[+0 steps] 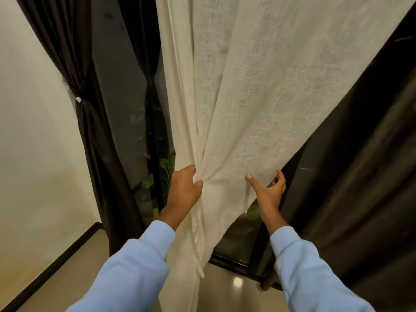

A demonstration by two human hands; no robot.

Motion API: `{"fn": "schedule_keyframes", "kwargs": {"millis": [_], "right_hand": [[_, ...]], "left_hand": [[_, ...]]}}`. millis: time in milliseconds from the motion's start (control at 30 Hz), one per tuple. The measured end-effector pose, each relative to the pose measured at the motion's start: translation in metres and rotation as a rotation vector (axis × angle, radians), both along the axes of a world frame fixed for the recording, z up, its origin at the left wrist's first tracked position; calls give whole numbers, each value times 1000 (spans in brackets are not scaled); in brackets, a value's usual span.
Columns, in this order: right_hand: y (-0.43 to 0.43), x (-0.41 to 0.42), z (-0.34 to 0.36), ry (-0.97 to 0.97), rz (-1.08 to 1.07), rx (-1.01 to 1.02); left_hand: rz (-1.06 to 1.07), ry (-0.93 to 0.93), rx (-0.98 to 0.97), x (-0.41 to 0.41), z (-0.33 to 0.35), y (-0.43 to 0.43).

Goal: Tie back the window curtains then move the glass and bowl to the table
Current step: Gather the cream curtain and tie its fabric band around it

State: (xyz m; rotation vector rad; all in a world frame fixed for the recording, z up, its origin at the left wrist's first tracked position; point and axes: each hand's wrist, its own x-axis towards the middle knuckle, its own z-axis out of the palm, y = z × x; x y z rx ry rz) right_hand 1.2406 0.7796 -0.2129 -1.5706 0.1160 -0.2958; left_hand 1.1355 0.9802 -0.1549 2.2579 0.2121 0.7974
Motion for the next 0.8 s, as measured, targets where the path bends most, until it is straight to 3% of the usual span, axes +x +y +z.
{"fn": "schedule_keyframes", "kwargs": {"millis": [100, 367, 667, 800], "right_hand": [[2, 20, 4, 46, 48, -64], [10, 55, 12, 2, 286, 49], [12, 53, 1, 4, 363, 346], [11, 40, 3, 57, 382, 376]], "left_hand": [[7, 17, 9, -2, -1, 14], [-49, 0, 7, -3, -1, 49], [-159, 57, -12, 5, 7, 108], [-157, 42, 6, 11, 11, 124]]}}
